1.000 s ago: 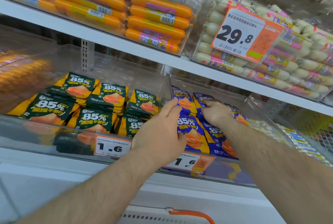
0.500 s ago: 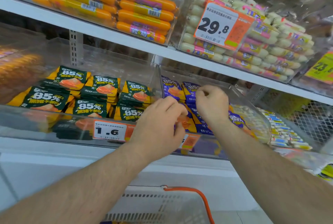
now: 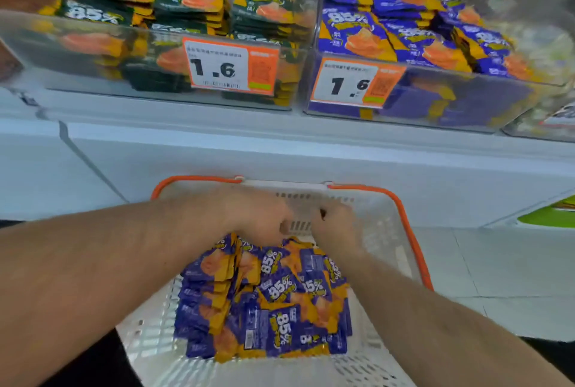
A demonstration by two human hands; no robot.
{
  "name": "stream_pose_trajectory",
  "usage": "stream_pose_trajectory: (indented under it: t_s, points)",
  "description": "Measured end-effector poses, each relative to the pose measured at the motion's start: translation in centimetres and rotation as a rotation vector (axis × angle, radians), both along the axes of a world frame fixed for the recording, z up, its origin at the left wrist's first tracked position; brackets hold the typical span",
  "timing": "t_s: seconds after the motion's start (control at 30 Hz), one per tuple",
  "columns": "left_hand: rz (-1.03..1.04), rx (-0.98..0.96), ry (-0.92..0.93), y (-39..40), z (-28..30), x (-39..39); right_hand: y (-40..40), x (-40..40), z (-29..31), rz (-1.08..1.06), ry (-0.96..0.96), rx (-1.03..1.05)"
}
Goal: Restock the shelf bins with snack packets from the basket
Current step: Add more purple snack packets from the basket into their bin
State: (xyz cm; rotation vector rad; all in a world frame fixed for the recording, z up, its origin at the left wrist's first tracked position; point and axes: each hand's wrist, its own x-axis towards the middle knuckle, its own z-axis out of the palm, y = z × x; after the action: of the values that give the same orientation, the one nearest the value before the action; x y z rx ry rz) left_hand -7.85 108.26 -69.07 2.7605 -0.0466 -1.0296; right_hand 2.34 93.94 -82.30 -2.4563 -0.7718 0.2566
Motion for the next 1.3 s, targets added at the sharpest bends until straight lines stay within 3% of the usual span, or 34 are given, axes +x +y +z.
stream_pose_trajectory:
  t_s: [0.13,0.2,0.4,0.5,0.67,0.93,1.1,1.17,1.3]
  points:
    - [0.059,-0.012,0.021,1.0,-2.0,0.1,-1.6,-3.0,-6.7,0.054,0.480,-0.422]
    - [0.072,-0.024,0.060,1.5,-2.8,0.1,-2.0,-4.5,-8.7,-0.005,0.585,-0.575]
    - [0.110,-0.029,0.091,1.9,-3.8,0.4,-0.6,-6.9,-11.6,-0.095,0.407,-0.699]
    - [0.136,-0.041,0.106,2.0,-4.0,0.7,0.3,-7.2,-11.6,-0.136,0.446,-0.690]
    - [0.157,-0.048,0.065,1.8,-2.7,1.2,-0.2,-5.8,-9.7,-0.094,0.699,-0.458]
    - [0.197,-0.045,-0.091,1.5,-0.1,2.2,-1.2,-0.1,0.0,-0.146,0.620,-0.205]
    - [0.281,-0.116,-0.124,1.7,1.9,2.4,-0.9,1.4,8.0,-0.166,0.649,0.137]
    - [0.328,-0.208,-0.220,1.7,2.7,2.4,-0.8,1.5,10.5,-0.203,0.675,0.305]
    - [0.522,-0.450,-0.592,1.3,5.0,2.4,-0.1,1.1,14.9,-0.302,0.729,0.569]
